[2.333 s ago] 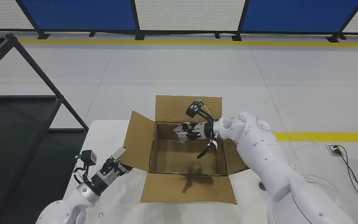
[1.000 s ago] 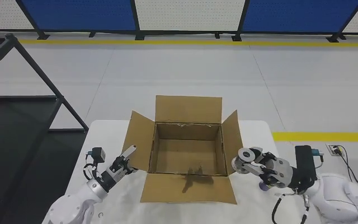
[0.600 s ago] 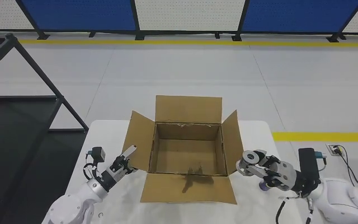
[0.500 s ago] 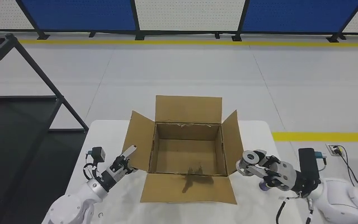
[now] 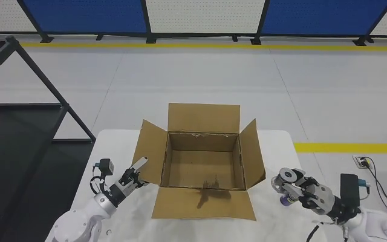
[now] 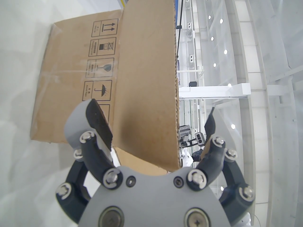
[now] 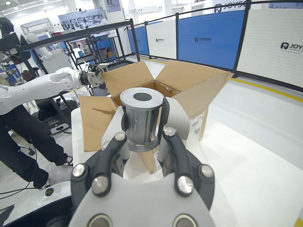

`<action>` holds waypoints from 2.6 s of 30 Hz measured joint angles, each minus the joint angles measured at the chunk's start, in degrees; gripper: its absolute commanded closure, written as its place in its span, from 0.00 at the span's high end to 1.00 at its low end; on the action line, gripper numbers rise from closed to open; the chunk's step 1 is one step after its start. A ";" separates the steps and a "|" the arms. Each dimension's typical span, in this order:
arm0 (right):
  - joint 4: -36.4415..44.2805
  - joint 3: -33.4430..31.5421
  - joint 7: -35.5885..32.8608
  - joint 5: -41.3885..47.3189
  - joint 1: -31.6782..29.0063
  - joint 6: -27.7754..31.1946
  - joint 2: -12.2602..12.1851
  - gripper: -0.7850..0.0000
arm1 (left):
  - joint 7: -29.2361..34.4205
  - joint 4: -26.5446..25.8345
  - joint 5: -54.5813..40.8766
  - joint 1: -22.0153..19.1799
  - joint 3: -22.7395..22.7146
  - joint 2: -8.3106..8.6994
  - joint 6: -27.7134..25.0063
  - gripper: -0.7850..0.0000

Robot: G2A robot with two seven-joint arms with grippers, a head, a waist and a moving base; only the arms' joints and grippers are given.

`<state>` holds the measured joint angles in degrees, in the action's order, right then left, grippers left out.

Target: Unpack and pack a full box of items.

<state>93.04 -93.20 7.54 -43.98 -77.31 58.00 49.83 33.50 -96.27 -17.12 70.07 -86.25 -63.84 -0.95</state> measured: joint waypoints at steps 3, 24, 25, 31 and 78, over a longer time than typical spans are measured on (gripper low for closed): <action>-2.74 0.87 8.78 -6.16 -2.23 0.00 -0.99 0.00 | 0.00 0.00 0.00 0.00 0.00 0.00 0.00 1.00; -14.52 10.43 38.75 -37.41 -2.67 0.00 -7.82 0.00 | 0.00 0.00 0.00 0.00 0.00 0.00 0.00 1.00; -14.52 10.43 38.75 -37.41 -2.67 0.00 -7.82 0.00 | 0.00 0.00 0.00 0.00 0.00 0.00 0.00 1.00; -14.52 10.43 38.75 -37.42 -2.67 0.00 -7.82 0.00 | 0.00 0.00 0.00 0.00 0.00 0.00 0.00 1.00; -46.62 38.64 52.29 -38.73 18.81 -13.53 0.39 0.09 | 0.00 0.00 0.00 0.00 0.00 0.00 0.00 1.00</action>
<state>46.42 -54.57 59.83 -82.71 -58.50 44.47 50.22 33.50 -96.27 -17.12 70.07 -86.25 -63.84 -0.95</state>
